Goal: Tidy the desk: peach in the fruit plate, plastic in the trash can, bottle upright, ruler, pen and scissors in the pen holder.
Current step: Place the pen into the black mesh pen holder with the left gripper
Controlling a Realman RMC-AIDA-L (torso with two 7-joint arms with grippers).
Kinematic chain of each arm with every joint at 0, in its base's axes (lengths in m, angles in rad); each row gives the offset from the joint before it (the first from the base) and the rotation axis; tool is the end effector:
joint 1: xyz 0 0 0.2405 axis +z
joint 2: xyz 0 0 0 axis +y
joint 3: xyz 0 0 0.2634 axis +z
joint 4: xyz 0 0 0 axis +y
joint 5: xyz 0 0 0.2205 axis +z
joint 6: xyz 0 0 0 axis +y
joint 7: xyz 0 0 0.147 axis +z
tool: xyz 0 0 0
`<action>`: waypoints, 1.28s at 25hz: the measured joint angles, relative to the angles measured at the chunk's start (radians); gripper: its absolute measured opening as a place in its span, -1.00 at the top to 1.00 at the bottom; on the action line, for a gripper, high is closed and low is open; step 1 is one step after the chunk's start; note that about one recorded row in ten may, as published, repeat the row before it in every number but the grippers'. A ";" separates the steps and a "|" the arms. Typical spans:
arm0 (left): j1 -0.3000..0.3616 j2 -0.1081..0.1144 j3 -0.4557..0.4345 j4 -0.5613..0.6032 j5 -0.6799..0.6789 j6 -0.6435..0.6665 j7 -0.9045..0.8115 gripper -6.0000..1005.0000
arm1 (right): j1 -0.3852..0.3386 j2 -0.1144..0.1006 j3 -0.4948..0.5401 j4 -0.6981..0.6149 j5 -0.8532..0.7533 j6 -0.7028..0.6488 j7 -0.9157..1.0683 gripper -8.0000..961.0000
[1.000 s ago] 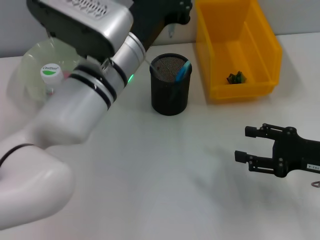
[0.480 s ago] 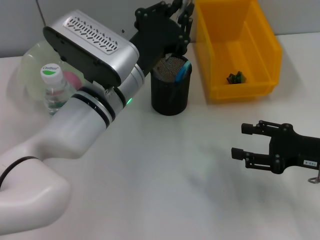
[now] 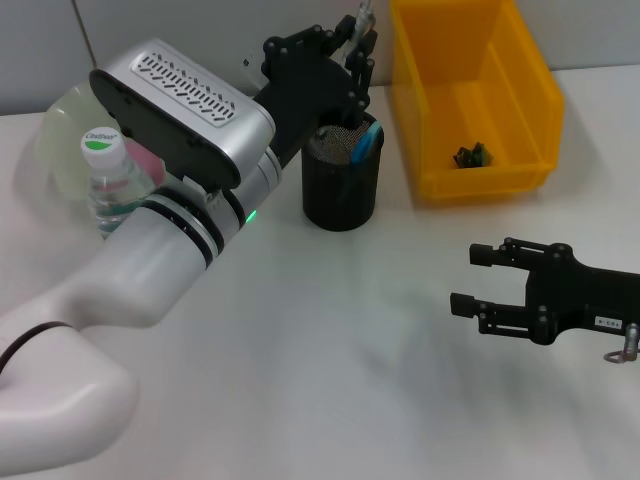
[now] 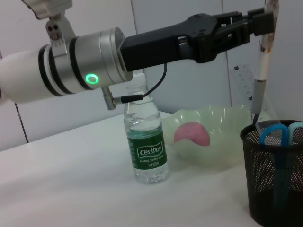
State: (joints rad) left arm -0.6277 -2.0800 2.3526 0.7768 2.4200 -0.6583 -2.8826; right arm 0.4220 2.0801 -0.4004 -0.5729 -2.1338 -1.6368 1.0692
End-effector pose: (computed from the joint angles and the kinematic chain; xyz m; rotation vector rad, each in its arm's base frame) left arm -0.1170 0.3858 -0.1200 -2.0843 -0.1231 -0.7995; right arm 0.3285 0.2934 0.0018 -2.5920 0.5290 0.7165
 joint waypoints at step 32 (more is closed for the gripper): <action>-0.041 0.000 0.029 -0.055 0.003 -0.007 0.003 0.63 | 0.025 0.000 -0.004 0.004 -0.008 -0.002 0.002 -0.56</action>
State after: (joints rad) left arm -0.6684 -2.0801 2.3818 0.7215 2.4226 -0.6656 -2.8792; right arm 0.4470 2.0801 -0.4049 -0.5692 -2.1421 -1.6383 1.0708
